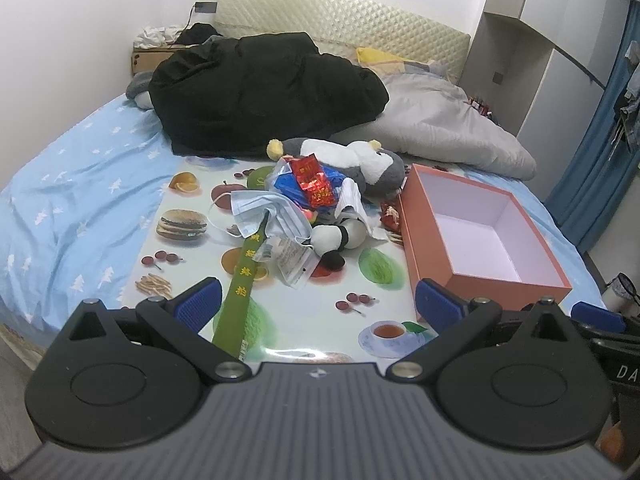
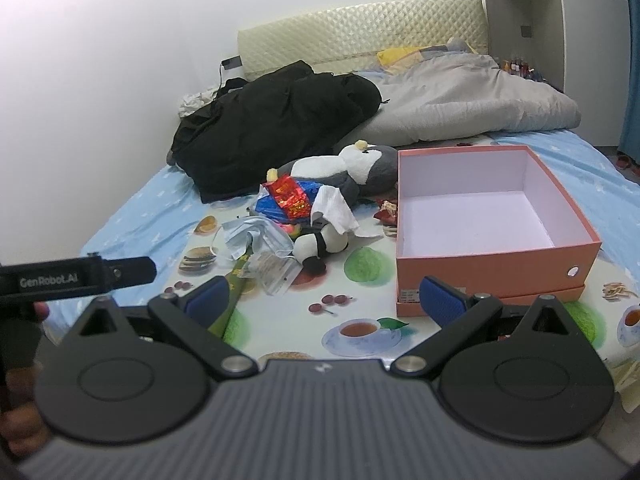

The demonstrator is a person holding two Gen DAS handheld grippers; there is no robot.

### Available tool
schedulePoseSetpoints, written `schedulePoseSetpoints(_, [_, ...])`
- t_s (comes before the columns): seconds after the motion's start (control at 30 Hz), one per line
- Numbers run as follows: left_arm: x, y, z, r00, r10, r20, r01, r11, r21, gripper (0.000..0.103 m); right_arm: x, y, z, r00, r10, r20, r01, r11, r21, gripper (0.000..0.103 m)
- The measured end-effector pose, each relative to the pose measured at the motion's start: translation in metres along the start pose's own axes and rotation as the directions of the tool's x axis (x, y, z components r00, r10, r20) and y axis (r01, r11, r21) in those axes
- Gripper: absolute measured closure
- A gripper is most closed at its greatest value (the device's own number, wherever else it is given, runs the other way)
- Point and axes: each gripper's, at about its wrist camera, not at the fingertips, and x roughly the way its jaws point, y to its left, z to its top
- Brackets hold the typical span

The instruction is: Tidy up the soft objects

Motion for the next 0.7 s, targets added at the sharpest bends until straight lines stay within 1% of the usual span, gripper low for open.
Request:
schedulePoseSetpoints(0.17, [-0.001,-0.001,0.0,1.0,-0.002,-0.002,0.002,1.0,-0.002,0.0,0.001,-0.002,0.001,1.0,0.008,0.008,-0.008,1.0,0.017,0.0])
schedulePoseSetpoints(0.3, [-0.001,0.0,0.0,1.0,0.009,0.012,-0.009,1.0,-0.002,0.0,0.003,0.0,0.0,1.0,-0.027,0.001,0.027,1.0,0.008,0.0])
schedulePoseSetpoints(0.37, [0.0,0.003,0.0,1.0,0.009,0.011,-0.009,1.0,-0.011,0.0,0.002,0.0,-0.001,1.0,-0.017,0.007,0.017,1.0,0.016,0.0])
schedulePoseSetpoints(0.53, [0.008,0.008,0.001,1.0,0.011,-0.015,-0.011,1.0,-0.022,0.0,0.006,0.0,-0.004,1.0,-0.013,-0.011,0.013,1.0,0.008,0.0])
schedulePoseSetpoints(0.7, [0.016,0.008,0.002,0.999,0.003,-0.036,-0.004,1.0,-0.015,0.0,0.012,-0.002,-0.007,0.999,0.0,-0.045,0.002,0.999,0.033,0.0])
